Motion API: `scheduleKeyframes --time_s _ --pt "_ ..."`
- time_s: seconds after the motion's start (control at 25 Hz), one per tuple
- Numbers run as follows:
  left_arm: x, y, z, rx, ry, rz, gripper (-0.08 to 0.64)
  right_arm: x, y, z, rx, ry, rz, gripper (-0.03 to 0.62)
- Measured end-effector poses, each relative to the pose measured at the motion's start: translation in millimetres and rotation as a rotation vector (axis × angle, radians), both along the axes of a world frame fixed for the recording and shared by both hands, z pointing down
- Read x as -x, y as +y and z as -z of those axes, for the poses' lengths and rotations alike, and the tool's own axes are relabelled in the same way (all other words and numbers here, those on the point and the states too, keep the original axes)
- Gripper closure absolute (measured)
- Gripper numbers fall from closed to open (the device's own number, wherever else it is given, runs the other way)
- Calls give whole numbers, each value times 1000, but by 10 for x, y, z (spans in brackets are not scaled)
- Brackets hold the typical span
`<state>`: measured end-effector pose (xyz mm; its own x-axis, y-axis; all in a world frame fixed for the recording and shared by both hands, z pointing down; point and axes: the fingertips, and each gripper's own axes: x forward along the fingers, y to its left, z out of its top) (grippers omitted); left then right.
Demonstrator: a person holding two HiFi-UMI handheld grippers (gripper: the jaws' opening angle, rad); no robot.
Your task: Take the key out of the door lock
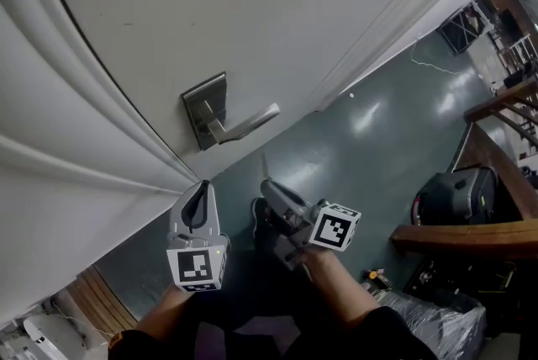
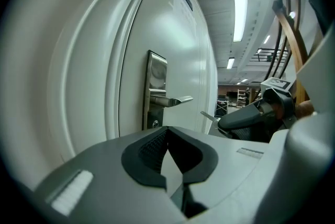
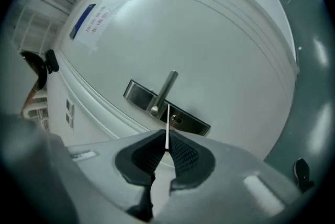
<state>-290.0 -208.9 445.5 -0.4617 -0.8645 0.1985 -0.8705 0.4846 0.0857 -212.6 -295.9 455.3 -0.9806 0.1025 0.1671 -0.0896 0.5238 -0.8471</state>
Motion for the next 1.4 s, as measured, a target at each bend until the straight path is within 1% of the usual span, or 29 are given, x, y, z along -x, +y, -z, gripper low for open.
scheduleKeyframes --time_s 0.12,0.24,0.32,0.44,0.56,0.76,0.96,1.08,1.28,1.4 --pt "-141 65 -4 -1 2 -77 541 -209 59 165 -60 -10 -105 577" --pt "-277 94 26 -11 13 -140 541 -402 154 302 -131 1 -177 577" --pt "-371 83 64 -25 19 -179 541 -522 208 355 -167 15 -212 576" --pt "-523 67 145 -53 23 -226 541 -699 252 408 -178 24 -262 577" --pt "-691 48 213 -75 28 -275 541 -861 287 460 -209 37 -297 577" --pt "-1093 45 323 -88 28 -348 541 -1259 352 550 -270 53 -348 577" --pt "-1624 85 384 -81 29 -399 541 -1845 436 590 -340 74 -414 577" --pt "-1972 126 405 -77 32 -419 541 -2231 519 613 -406 93 -448 576" --pt "-2702 255 506 -89 7 -455 541 -2990 724 674 -496 111 -496 577" --pt "-3181 431 546 -96 -2 -458 541 -3454 916 693 -536 111 -500 576"
